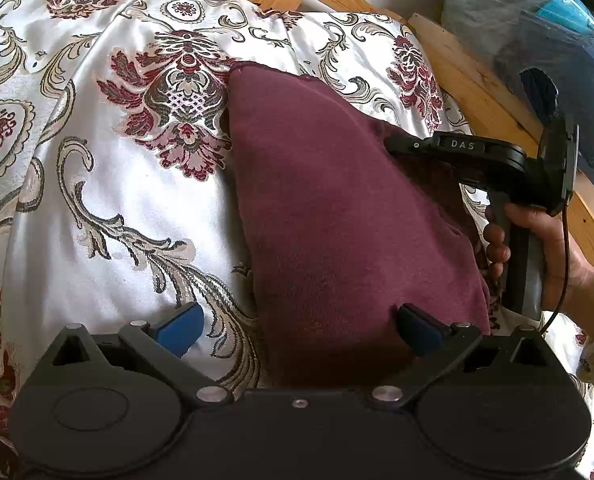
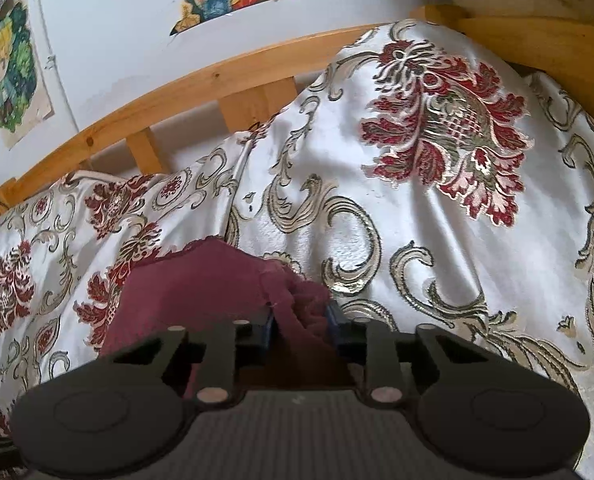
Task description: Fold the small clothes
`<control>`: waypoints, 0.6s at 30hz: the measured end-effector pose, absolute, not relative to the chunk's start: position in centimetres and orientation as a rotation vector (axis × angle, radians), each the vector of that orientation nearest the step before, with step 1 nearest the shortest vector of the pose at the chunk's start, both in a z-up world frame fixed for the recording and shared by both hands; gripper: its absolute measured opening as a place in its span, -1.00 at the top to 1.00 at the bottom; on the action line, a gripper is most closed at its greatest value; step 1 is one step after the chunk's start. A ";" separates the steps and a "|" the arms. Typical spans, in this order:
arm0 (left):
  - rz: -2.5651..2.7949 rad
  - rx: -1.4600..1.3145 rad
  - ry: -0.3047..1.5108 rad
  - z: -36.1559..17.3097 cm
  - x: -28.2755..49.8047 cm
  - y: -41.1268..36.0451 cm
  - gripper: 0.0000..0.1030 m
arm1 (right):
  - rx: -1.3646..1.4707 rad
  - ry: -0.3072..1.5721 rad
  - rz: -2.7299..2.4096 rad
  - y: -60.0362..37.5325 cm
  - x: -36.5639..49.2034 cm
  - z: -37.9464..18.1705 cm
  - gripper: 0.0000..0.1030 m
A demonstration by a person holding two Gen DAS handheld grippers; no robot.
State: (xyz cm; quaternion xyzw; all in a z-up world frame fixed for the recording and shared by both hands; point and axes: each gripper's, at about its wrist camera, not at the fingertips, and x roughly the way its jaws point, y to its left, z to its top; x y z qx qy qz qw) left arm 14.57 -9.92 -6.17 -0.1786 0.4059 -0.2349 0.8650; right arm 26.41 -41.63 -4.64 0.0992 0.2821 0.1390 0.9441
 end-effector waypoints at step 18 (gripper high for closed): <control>-0.505 -0.426 0.846 -6.2 14.6 -9.5 -0.99 | 0.091 0.562 0.365 -39.7 26.4 -3.9 -0.16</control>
